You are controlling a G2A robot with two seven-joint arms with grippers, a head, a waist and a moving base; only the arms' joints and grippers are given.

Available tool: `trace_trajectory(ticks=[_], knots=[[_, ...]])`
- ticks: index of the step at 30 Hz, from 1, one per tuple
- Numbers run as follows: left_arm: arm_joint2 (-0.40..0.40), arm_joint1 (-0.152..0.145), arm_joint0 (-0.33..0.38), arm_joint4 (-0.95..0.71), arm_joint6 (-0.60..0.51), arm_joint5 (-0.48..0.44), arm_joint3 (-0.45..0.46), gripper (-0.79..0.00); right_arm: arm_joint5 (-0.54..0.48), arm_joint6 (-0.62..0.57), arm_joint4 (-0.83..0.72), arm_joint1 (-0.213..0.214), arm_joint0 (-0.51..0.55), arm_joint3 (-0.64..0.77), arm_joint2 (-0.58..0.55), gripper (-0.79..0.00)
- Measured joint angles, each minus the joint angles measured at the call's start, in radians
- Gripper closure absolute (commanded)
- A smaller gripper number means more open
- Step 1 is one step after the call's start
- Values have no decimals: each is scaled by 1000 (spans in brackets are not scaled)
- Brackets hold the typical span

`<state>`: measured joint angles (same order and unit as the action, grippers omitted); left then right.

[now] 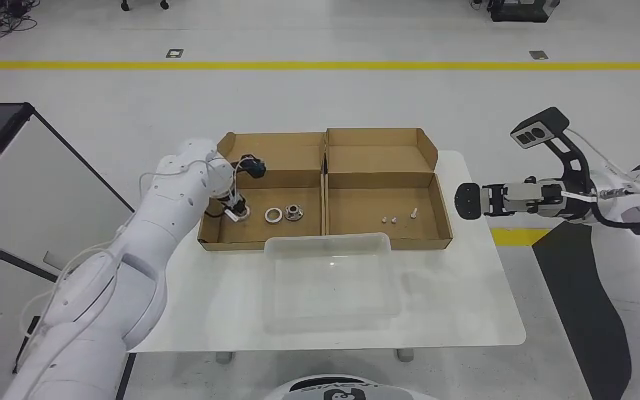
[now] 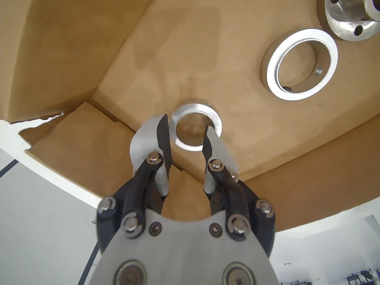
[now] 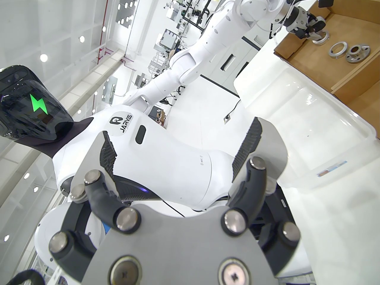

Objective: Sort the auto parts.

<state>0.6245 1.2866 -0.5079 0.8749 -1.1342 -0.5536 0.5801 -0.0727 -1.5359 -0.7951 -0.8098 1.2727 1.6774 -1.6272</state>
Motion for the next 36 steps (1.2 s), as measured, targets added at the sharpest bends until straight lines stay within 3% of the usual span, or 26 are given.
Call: trace_trajectory(ticks=[2,3,4,13,19,25,32,36], knots=[[-1,3,1,-2,5,-3,-9,-382,0,0,0,0,0,0,0,-785],[0,3,3,-4,8,-5,-13,-542,0,0,0,0,0,0,0,-785],[1,4,5,-6,12,-6,-16,-785,0,0,0,0,0,0,0,-785],[41,-8,34,-25,64,2,22,-785,0,0,0,0,0,0,0,-785],[110,-43,19,-63,107,-15,140,-785,0,0,0,0,0,0,0,-785],[246,-112,-78,-124,158,-47,390,-785,0,0,0,0,0,0,0,-785],[488,-202,-330,-234,174,-47,855,-785,0,0,0,0,0,0,0,-785],[611,-234,-469,-333,184,-82,1066,-785,0,0,0,0,0,0,0,-785]])
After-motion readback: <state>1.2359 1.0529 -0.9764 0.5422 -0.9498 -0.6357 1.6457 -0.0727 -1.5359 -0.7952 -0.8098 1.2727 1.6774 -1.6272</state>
